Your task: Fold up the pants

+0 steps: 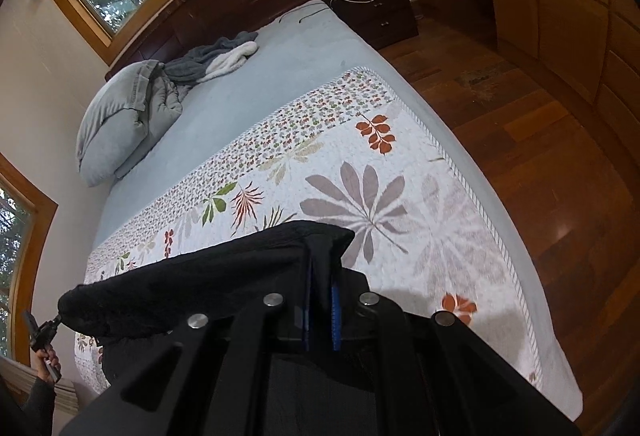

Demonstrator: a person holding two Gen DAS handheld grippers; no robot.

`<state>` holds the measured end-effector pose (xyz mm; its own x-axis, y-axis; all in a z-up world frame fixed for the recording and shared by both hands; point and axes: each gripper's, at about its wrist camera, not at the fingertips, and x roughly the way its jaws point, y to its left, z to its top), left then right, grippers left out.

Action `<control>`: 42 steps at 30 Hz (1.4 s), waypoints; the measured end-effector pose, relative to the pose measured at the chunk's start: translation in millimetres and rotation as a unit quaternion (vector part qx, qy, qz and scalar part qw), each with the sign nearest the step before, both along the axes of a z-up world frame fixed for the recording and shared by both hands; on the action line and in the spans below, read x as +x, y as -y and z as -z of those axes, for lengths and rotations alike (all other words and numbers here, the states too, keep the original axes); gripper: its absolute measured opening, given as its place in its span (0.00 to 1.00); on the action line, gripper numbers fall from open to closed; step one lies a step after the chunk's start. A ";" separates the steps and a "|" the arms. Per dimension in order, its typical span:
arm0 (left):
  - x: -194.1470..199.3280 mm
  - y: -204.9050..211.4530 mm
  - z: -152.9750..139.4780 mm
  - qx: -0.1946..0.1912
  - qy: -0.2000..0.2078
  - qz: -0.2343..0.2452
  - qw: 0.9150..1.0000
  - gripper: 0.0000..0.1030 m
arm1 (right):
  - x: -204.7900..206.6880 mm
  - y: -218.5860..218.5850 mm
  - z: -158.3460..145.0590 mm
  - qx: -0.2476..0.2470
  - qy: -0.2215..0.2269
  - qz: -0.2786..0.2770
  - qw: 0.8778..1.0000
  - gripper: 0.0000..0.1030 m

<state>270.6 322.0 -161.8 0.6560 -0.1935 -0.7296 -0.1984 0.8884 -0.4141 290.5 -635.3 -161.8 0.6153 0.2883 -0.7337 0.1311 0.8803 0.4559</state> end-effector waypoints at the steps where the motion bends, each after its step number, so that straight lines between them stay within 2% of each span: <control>1: -7.5 -1.8 3.9 0.000 -0.004 -0.001 1.000 0.10 | -6.9 -0.8 -0.6 0.002 0.003 0.001 1.000 0.07; 14: -69.2 -13.5 49.3 -0.018 -0.041 -0.021 0.999 0.11 | -74.0 -13.2 -3.4 -0.007 0.016 0.005 1.000 0.09; 27: -111.7 -9.4 98.8 -0.027 -0.087 -0.028 0.995 0.13 | -145.7 -33.6 17.8 0.008 0.014 0.025 1.000 0.14; 31: -123.3 -8.7 117.2 -0.028 -0.115 -0.039 0.992 0.14 | -163.7 -38.1 28.4 0.015 0.007 0.037 0.999 0.23; 33: -128.7 -9.7 122.5 -0.026 -0.122 -0.048 0.991 0.12 | -171.0 -39.1 35.6 0.021 0.001 0.046 0.999 0.28; 34: -132.9 -12.5 126.2 -0.029 -0.129 -0.060 0.989 0.12 | -173.3 -38.9 38.7 0.024 -0.002 0.050 0.998 0.36; 35: -136.2 -14.8 128.1 -0.031 -0.133 -0.069 0.988 0.12 | -177.2 -38.3 43.4 0.029 -0.006 0.058 0.998 0.41; 39: -152.2 -24.3 125.4 -0.019 -0.138 -0.118 0.983 0.15 | -193.8 -28.3 63.8 0.098 -0.014 0.095 0.991 0.44; 42: -167.1 -31.7 116.3 -0.048 -0.108 -0.161 0.980 0.32 | -210.0 -18.2 88.2 0.191 -0.017 0.130 0.973 0.46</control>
